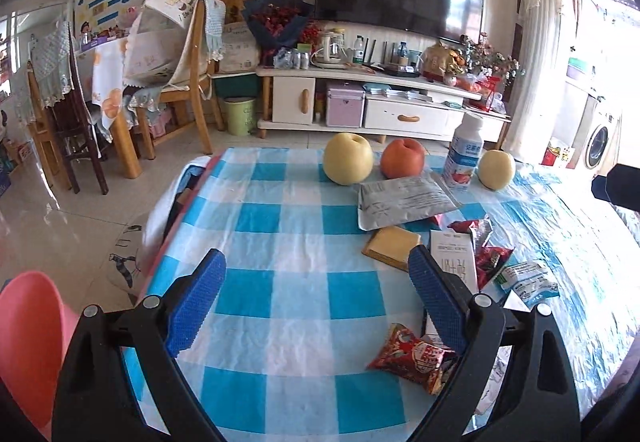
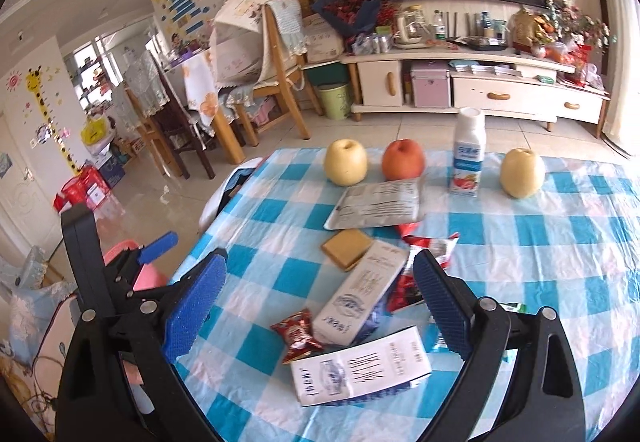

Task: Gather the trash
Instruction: 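Lower the left tool onto the white milk carton while the right tool approaches the green-edged snack packet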

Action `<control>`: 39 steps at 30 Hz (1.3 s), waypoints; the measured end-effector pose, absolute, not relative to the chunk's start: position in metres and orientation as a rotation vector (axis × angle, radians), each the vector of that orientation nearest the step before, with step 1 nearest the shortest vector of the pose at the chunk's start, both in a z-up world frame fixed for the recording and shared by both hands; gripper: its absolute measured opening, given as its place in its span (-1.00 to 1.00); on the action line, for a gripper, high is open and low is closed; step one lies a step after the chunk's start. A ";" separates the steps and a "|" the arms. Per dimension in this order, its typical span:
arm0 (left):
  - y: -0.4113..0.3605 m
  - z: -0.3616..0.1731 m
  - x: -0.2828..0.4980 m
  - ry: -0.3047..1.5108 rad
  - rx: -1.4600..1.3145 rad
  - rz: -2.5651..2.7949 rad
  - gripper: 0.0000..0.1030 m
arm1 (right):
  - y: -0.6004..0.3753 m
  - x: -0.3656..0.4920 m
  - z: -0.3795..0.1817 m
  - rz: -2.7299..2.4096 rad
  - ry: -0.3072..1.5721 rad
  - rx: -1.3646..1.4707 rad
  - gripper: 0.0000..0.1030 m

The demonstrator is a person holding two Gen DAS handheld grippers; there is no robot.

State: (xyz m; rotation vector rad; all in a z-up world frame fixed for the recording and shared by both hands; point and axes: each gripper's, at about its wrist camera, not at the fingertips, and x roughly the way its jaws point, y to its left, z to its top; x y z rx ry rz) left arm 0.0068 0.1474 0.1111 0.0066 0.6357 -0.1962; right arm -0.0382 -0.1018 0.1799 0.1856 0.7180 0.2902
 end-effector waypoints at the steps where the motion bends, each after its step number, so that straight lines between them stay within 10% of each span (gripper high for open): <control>1: 0.142 0.108 0.008 0.654 -0.001 -0.220 0.81 | -0.108 -0.038 0.179 0.276 0.717 0.184 0.82; 24: 0.026 0.058 0.024 0.856 0.098 -0.454 0.80 | -0.240 -0.011 0.114 0.023 0.994 0.168 0.82; 29: 0.010 0.044 0.037 0.922 0.146 -0.400 0.43 | -0.243 -0.004 0.084 0.047 1.070 0.113 0.82; 39: 0.015 0.034 0.057 0.981 0.040 -0.375 0.34 | -0.230 0.009 0.049 0.145 1.186 0.150 0.82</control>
